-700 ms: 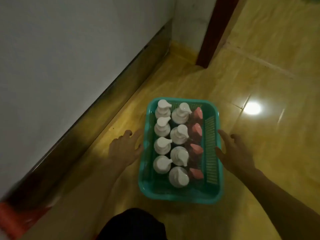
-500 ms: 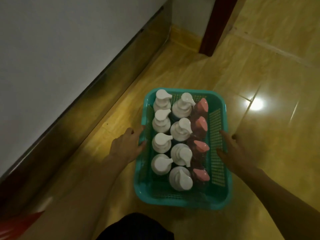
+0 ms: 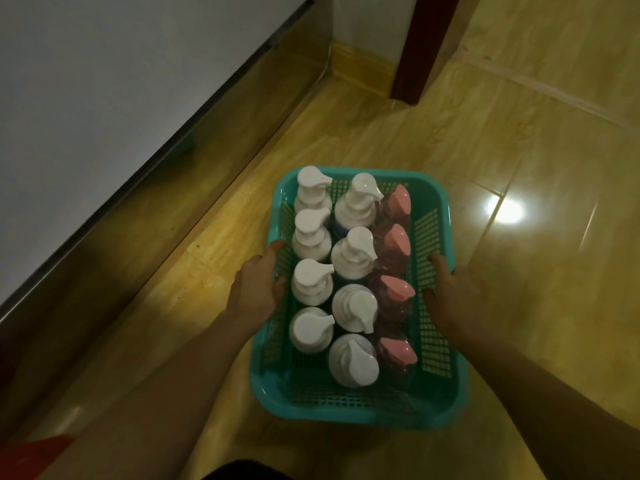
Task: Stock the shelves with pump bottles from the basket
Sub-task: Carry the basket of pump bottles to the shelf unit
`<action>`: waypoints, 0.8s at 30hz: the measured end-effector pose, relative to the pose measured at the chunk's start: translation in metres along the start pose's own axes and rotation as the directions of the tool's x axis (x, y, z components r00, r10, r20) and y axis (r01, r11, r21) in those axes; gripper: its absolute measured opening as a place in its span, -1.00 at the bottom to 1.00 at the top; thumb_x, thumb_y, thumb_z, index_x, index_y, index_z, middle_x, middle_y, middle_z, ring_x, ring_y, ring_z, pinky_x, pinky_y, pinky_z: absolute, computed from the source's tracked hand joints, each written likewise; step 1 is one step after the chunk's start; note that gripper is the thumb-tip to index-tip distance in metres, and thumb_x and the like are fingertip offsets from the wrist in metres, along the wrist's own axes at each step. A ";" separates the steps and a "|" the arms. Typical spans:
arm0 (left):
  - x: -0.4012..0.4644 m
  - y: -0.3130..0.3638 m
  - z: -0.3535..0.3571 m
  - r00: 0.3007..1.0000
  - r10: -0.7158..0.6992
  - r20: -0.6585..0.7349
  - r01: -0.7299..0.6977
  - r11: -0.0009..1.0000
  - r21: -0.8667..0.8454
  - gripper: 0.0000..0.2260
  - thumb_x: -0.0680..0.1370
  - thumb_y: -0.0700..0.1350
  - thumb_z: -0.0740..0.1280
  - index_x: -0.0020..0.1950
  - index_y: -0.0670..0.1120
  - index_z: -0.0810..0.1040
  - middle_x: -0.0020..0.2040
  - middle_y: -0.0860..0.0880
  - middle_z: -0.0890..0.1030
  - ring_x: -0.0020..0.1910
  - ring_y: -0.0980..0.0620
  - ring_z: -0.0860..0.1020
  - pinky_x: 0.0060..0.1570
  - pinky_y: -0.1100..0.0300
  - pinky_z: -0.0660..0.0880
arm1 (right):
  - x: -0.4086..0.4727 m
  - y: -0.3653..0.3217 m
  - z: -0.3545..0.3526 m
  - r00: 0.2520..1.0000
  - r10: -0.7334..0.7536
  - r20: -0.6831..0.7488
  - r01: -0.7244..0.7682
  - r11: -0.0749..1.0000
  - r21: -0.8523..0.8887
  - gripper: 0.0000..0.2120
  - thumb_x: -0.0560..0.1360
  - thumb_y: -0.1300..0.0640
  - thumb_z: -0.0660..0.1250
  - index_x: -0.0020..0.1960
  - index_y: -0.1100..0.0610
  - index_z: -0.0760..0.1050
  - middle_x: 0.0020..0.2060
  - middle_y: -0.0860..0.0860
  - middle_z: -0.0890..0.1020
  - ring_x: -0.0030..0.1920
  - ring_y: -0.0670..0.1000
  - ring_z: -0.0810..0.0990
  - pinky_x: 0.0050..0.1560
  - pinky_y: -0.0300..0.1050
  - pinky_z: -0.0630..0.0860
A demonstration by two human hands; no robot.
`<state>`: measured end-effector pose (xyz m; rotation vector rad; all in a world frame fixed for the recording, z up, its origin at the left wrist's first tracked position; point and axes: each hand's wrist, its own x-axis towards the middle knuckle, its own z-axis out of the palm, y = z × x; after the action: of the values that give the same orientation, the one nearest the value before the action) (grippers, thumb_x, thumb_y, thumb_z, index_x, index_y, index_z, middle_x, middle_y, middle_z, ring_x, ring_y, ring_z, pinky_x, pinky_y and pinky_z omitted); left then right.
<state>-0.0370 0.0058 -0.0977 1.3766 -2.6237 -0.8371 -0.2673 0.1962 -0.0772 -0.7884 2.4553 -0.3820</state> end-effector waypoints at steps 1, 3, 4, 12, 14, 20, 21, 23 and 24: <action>-0.001 0.000 0.001 1.000 0.001 -0.012 -0.001 1.000 -0.007 -0.44 0.51 -0.17 0.32 0.47 0.01 0.21 0.03 -0.18 0.59 -0.02 -0.15 0.58 -0.17 0.12 0.44 | 0.001 0.003 0.003 1.000 0.008 -0.019 -0.008 1.000 0.003 -0.71 0.62 0.02 0.10 0.31 0.08 0.30 -0.06 0.05 0.52 -0.26 -0.05 0.49 -0.34 -0.25 0.38; -0.002 0.000 0.000 0.999 0.012 -0.030 -0.013 1.000 -0.006 -0.44 0.51 -0.19 0.32 0.47 0.00 0.22 0.03 -0.18 0.59 -0.04 -0.15 0.58 -0.17 0.13 0.45 | -0.001 0.005 0.005 1.000 0.017 -0.016 -0.017 0.998 0.058 -0.72 0.63 -0.05 0.07 0.26 0.05 0.33 -0.17 -0.04 0.50 -0.32 -0.10 0.47 -0.39 -0.29 0.30; -0.002 -0.001 -0.001 0.999 0.026 -0.033 -0.027 1.000 -0.013 -0.45 0.50 -0.20 0.31 0.46 0.00 0.23 0.02 -0.18 0.59 -0.06 -0.15 0.58 -0.16 0.11 0.48 | -0.003 0.005 0.005 1.000 0.010 -0.012 -0.010 0.998 0.066 -0.72 0.62 -0.06 0.08 0.26 0.04 0.32 -0.21 -0.07 0.47 -0.34 -0.12 0.44 -0.41 -0.32 0.28; -0.022 0.010 -0.032 0.999 0.032 0.023 -0.031 0.999 -0.021 -0.51 0.50 -0.24 0.27 0.40 0.01 0.27 -0.11 -0.16 0.60 -0.24 -0.12 0.57 -0.22 -0.05 0.58 | -0.037 0.001 -0.006 1.000 0.019 -0.004 -0.018 0.995 0.100 -0.58 0.61 0.04 0.10 0.46 0.01 0.17 0.15 0.17 0.52 -0.23 -0.04 0.51 -0.30 -0.21 0.49; -0.040 0.019 -0.050 0.999 0.026 0.034 -0.025 0.999 -0.032 -0.51 0.51 -0.23 0.26 0.41 0.02 0.26 -0.09 -0.15 0.61 -0.22 -0.10 0.58 -0.21 -0.02 0.58 | -0.058 -0.008 -0.021 1.000 0.016 -0.012 -0.015 0.995 0.099 -0.58 0.62 0.09 0.10 0.46 0.03 0.18 0.21 0.20 0.50 -0.17 0.03 0.51 -0.26 -0.14 0.49; -0.098 0.058 -0.131 0.998 0.027 0.056 -0.027 1.000 0.000 -0.51 0.53 -0.20 0.26 0.45 -0.06 0.27 -0.04 -0.20 0.61 -0.10 -0.19 0.58 -0.17 0.03 0.47 | -0.131 -0.053 -0.106 0.997 -0.033 -0.064 0.036 0.999 0.037 -0.60 0.61 0.19 0.14 0.44 0.11 0.28 0.19 0.27 0.52 -0.15 0.05 0.44 -0.21 -0.05 0.47; -0.106 0.064 -0.142 0.998 0.032 0.062 -0.032 0.999 -0.007 -0.52 0.53 -0.20 0.25 0.45 -0.07 0.26 -0.05 -0.21 0.60 -0.11 -0.20 0.57 -0.18 0.04 0.45 | -0.140 -0.058 -0.119 0.996 -0.053 -0.068 0.054 0.998 0.018 -0.60 0.60 0.20 0.14 0.44 0.12 0.29 0.18 0.28 0.52 -0.14 0.08 0.45 -0.18 -0.09 0.42; -0.124 0.082 -0.176 0.997 0.027 0.077 -0.026 1.000 -0.008 -0.54 0.55 -0.18 0.24 0.44 -0.07 0.26 -0.07 -0.21 0.59 -0.14 -0.18 0.56 -0.23 0.10 0.40 | -0.161 -0.069 -0.150 0.995 -0.080 -0.065 0.079 0.997 -0.016 -0.59 0.60 0.21 0.15 0.44 0.12 0.28 0.17 0.30 0.53 -0.08 0.18 0.52 -0.14 -0.11 0.36; -0.134 0.093 -0.194 0.997 0.028 0.076 -0.029 1.000 0.001 -0.55 0.55 -0.16 0.24 0.44 -0.07 0.26 -0.08 -0.21 0.58 -0.16 -0.17 0.55 -0.24 0.13 0.38 | -0.172 -0.075 -0.166 0.994 -0.090 -0.065 0.088 0.996 -0.024 -0.59 0.59 0.22 0.15 0.44 0.12 0.28 0.17 0.30 0.53 -0.04 0.21 0.54 -0.12 -0.10 0.38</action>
<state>0.0312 0.0679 0.1379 1.3302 -2.6941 -0.9011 -0.2082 0.2582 0.1583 -0.9100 2.4945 -0.4220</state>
